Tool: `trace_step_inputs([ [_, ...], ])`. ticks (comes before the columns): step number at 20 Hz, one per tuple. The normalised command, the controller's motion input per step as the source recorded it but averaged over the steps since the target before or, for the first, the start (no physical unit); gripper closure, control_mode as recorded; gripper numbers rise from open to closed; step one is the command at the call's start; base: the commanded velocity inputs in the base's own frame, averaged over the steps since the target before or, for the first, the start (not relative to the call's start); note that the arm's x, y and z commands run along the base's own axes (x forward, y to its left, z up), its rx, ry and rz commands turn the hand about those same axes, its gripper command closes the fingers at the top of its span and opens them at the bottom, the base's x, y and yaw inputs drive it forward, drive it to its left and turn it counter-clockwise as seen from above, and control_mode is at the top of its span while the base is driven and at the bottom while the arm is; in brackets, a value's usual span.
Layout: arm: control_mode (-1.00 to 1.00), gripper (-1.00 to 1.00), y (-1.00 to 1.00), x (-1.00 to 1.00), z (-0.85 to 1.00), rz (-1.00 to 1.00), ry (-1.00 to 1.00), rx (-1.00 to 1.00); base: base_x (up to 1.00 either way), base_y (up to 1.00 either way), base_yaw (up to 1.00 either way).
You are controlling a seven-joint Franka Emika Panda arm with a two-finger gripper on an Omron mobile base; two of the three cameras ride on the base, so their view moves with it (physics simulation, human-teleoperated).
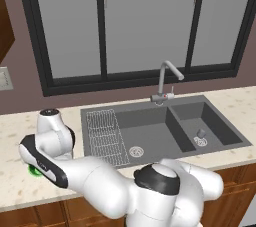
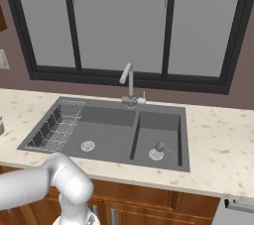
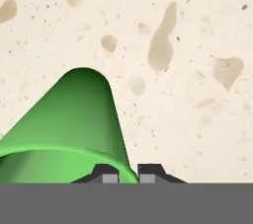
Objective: Move any existing items from the left basin to the right basin for drying. Then move the cup from the counter to the left basin of the sink for washing.
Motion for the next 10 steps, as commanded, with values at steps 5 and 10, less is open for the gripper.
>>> trace_step_inputs([
  [5, -1.0, 1.0, -0.05, 0.04, 0.11, -0.03, 0.0, 0.0, 0.0, 0.0, 0.0],
  [10, -1.0, 1.0, -0.25, -0.01, 0.37, -0.11, 0.0, 0.0, 0.0, 0.0, 0.0],
])
